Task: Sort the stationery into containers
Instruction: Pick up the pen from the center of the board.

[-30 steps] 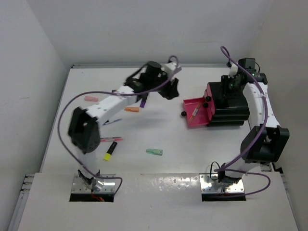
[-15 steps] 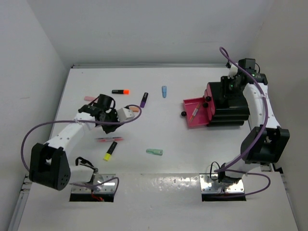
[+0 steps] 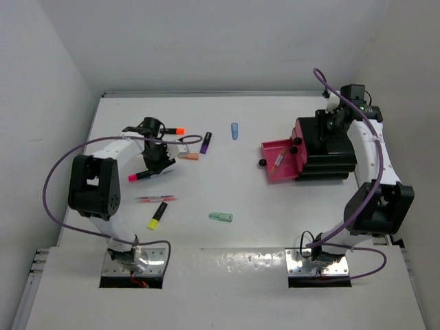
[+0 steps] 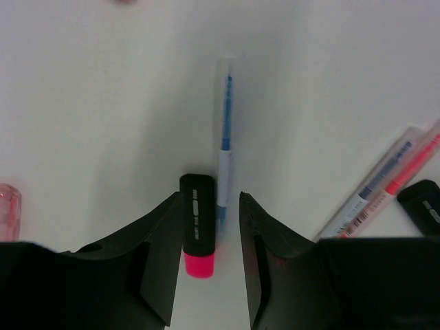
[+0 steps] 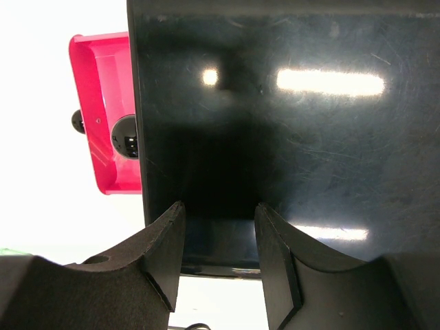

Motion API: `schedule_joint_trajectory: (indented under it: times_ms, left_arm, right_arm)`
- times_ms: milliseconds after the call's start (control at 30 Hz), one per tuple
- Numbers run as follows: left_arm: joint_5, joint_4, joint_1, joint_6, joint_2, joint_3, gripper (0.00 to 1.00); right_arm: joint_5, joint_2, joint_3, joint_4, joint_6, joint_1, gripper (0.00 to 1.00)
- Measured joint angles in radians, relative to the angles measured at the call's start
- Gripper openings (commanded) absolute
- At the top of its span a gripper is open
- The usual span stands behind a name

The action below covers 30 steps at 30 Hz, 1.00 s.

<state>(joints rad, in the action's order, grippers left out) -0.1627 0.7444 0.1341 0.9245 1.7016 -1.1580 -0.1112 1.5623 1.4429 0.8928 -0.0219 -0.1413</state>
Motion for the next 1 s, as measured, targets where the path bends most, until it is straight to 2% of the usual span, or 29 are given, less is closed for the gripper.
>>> schedule_joint_trajectory:
  times_ms: [233, 500, 633, 733, 867, 900, 933, 1000]
  left_arm:
    - [-0.004, 0.002, 0.000, 0.029, 0.097, -0.071, 0.43]
    - [-0.012, 0.018, -0.001, 0.052, 0.112, -0.047, 0.44]
    - [-0.014, 0.010, -0.006, 0.058, 0.124, -0.014, 0.40]
    - [-0.010, -0.009, -0.008, 0.059, 0.136, 0.004, 0.35]
    - [-0.014, -0.040, -0.012, 0.045, 0.130, 0.014, 0.17]
    - [-0.016, -0.045, -0.012, 0.038, 0.126, 0.018, 0.12]
    - [-0.021, -0.053, -0.011, 0.027, 0.122, 0.023, 0.02]
    - [-0.051, -0.062, -0.003, -0.009, 0.116, 0.024, 0.00]
  right_arm:
    - [0.004, 0.000, 0.000, 0.000, 0.004, 0.000, 0.45]
    - [0.006, 0.000, 0.000, 0.000, 0.005, 0.000, 0.45]
    - [0.006, 0.002, 0.000, -0.002, 0.005, 0.000, 0.45]
    - [0.006, 0.002, 0.000, -0.003, 0.005, 0.000, 0.45]
    - [0.007, 0.002, 0.000, -0.003, 0.005, 0.000, 0.45]
    - [0.007, 0.002, 0.000, -0.003, 0.005, 0.000, 0.45]
    - [0.007, 0.002, 0.000, -0.003, 0.005, 0.000, 0.45]
    - [0.007, 0.002, 0.000, -0.003, 0.005, 0.000, 0.45]
